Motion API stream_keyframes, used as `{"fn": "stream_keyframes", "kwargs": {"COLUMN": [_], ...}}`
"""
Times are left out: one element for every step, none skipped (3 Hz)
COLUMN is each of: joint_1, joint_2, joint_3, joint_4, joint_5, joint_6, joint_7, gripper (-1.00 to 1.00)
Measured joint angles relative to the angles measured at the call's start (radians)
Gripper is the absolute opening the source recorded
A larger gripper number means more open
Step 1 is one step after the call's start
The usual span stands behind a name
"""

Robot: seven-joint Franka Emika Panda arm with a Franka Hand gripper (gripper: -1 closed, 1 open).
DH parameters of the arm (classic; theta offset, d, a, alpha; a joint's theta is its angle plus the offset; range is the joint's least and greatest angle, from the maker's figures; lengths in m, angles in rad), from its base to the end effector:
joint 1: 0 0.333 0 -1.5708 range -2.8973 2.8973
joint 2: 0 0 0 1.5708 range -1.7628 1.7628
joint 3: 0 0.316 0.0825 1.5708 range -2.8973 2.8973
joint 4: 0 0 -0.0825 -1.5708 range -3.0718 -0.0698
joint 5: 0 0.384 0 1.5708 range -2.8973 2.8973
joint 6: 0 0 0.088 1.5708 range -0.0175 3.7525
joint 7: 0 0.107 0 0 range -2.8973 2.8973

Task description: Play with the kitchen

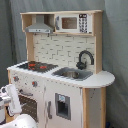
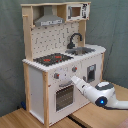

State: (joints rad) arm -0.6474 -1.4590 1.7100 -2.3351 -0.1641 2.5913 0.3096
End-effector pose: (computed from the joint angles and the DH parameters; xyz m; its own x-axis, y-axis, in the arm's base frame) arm 0.2863 0.4396 0.2602 0.3700 0.9268 0.0646 0.0309 -0.0818 0.9962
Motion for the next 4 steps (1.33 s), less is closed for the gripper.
{"fn": "stream_keyframes", "kwargs": {"joint_1": [0.06,0.108,0.151,0.158], "joint_2": [-0.006,-0.016,-0.017,-0.017], "joint_3": [-0.067,-0.121,-0.149,-0.149], "joint_4": [0.003,0.012,0.037,0.047], "joint_5": [-0.009,-0.032,-0.096,-0.185], "joint_6": [-0.014,-0.015,-0.015,-0.012], "joint_7": [-0.076,-0.156,-0.226,-0.295], "gripper": [1.0,1.0,1.0,1.0]}}
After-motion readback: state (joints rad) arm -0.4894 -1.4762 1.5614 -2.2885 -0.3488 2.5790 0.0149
